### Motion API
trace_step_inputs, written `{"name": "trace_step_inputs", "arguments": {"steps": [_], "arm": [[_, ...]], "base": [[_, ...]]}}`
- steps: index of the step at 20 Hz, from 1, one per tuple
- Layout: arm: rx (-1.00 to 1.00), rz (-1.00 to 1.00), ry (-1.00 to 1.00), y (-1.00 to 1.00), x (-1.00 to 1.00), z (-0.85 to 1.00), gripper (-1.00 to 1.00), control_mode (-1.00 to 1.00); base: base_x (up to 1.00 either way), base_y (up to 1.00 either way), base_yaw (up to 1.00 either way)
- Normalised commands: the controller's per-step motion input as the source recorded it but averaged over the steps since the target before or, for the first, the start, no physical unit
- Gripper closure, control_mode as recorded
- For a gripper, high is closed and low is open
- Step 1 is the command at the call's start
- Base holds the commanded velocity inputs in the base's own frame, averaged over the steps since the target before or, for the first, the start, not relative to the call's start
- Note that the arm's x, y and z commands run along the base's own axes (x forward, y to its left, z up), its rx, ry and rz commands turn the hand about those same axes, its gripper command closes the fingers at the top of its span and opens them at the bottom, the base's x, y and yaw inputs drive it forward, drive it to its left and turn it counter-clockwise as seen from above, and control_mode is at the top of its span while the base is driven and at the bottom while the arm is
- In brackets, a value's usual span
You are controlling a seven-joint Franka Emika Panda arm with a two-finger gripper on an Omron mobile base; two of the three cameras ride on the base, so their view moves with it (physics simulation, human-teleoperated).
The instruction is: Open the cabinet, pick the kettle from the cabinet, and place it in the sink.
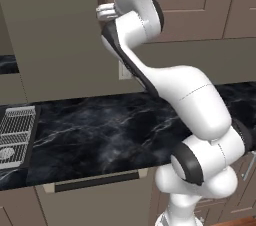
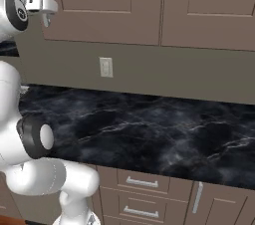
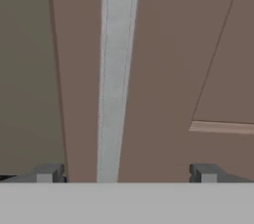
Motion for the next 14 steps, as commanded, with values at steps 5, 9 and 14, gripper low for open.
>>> {"name": "trace_step_inputs", "arguments": {"steps": [5,9,14], "arm": [[0.02,-0.03,0.00,0.12,0.31,-0.02,-1.00,-1.00],[0.01,-0.03,0.00,0.07,0.31,-0.01,-1.00,-1.00],[0.00,-0.02,0.00,0.01,0.32,-0.02,-1.00,-1.00]], "base": [[0.00,0.00,0.00],[0.00,0.00,0.00],[0.00,0.00,0.00]]}}
